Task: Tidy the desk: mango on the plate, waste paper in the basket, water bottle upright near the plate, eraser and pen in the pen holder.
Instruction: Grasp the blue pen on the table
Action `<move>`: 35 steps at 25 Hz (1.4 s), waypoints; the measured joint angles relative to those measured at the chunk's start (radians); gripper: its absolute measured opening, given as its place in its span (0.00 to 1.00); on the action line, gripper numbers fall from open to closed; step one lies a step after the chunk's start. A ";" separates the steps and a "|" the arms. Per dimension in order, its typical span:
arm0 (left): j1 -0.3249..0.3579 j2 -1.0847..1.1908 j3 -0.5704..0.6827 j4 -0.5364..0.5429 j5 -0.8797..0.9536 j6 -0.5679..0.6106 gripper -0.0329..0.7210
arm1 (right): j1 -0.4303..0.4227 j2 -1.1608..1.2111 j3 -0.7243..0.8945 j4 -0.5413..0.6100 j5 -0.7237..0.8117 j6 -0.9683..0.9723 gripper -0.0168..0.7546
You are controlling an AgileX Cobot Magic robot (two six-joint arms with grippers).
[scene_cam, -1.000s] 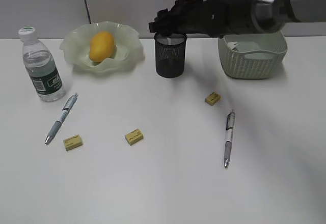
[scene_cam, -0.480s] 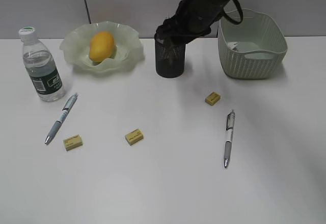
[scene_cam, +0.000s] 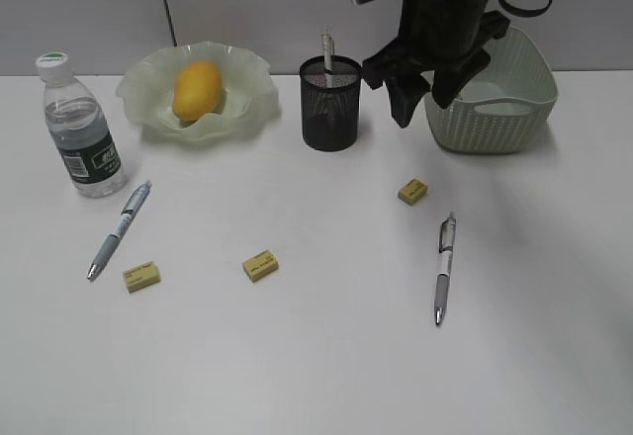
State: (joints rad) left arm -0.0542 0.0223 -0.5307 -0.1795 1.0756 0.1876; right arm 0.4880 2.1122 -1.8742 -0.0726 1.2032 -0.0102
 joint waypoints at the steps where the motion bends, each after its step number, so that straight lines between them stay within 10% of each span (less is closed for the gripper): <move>1: 0.000 0.000 0.000 0.000 0.000 0.000 0.61 | 0.000 -0.011 -0.002 0.007 0.001 0.001 0.62; 16: 0.000 0.000 0.000 0.000 0.000 0.000 0.61 | 0.000 -0.320 0.211 0.073 0.003 -0.001 0.63; 35: 0.000 0.000 0.000 0.000 0.000 0.000 0.61 | 0.000 -0.854 0.857 0.082 -0.182 0.010 0.76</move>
State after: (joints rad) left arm -0.0542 0.0223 -0.5307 -0.1795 1.0756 0.1876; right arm 0.4880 1.2577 -1.0173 0.0090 1.0210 0.0000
